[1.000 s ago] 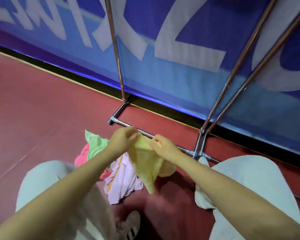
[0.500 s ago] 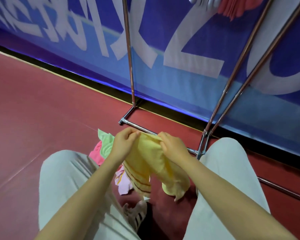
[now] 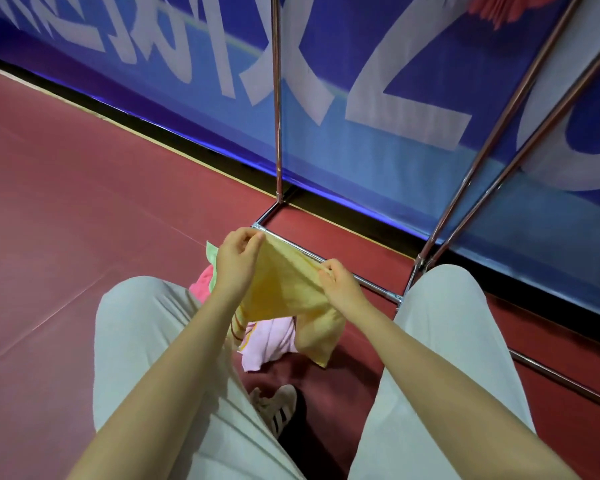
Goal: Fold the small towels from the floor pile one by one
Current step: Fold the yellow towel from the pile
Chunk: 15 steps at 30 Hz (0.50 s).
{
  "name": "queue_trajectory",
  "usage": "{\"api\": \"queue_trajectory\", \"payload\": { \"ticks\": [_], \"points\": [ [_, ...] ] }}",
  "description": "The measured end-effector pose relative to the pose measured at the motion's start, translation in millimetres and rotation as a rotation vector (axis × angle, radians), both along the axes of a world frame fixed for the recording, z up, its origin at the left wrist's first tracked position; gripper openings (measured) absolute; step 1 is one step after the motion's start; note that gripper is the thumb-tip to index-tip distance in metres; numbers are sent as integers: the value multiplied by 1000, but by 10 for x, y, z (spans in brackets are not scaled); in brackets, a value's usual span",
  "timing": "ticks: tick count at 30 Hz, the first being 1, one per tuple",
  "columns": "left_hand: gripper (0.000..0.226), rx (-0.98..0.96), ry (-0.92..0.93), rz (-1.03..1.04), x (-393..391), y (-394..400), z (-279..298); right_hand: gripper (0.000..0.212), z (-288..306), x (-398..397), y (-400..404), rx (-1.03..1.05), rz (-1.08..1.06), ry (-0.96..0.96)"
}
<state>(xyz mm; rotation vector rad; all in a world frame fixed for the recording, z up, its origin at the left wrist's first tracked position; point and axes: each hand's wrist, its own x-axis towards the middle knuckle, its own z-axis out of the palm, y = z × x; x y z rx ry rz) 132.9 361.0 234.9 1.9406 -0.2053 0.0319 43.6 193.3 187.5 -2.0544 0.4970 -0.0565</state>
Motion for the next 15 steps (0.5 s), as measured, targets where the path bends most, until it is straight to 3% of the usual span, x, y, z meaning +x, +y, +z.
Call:
{"api": "queue_trajectory", "payload": {
  "ticks": [5,10,15],
  "points": [
    [13,-90,161,19,-12,-93,-47,29,29,-58,-1,-272,76,-2],
    [21,-147,312,49,-1,-170,-61,33,-26,-114,-15,-423,76,-16],
    [23,-196,306,-7,-40,-213,-5,26,-83,-110,-33,-567,138,96]
  ]
}}
